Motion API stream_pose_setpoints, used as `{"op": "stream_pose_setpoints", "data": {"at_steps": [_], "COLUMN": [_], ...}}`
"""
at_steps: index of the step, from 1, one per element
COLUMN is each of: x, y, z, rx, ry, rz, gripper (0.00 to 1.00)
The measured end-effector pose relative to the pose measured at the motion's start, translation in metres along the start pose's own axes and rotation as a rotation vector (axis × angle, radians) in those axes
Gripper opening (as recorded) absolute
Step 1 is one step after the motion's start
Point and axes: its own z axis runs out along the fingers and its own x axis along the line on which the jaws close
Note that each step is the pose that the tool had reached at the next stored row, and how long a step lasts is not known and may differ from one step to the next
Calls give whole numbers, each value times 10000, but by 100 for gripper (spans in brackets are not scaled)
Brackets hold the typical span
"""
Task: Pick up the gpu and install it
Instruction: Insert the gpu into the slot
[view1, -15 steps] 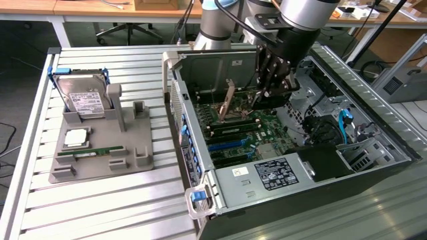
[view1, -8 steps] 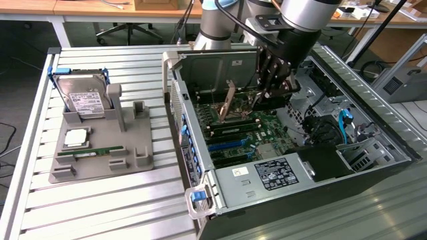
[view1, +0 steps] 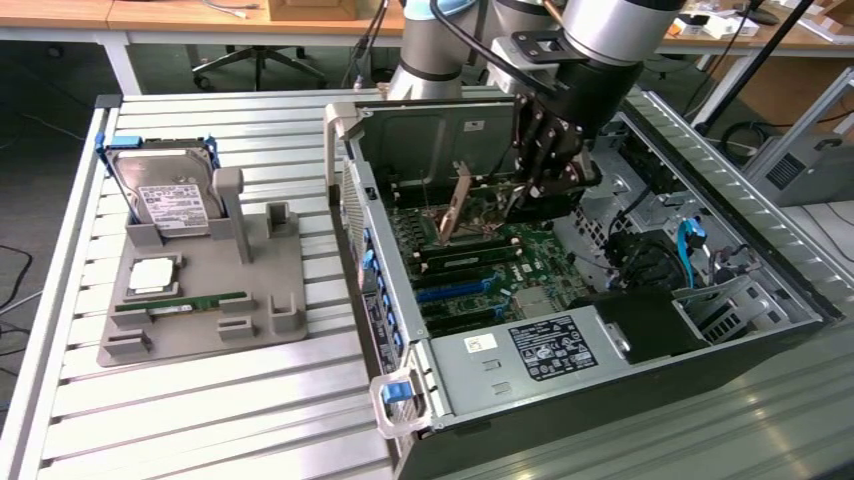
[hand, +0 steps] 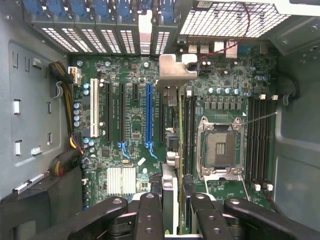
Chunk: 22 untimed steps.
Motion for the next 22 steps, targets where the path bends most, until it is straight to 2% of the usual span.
{"op": "stream_pose_setpoints", "data": {"at_steps": [22], "x": [42], "y": [2], "z": [9], "rx": [0], "ry": [0], "rz": [-1], "gripper": [27]}}
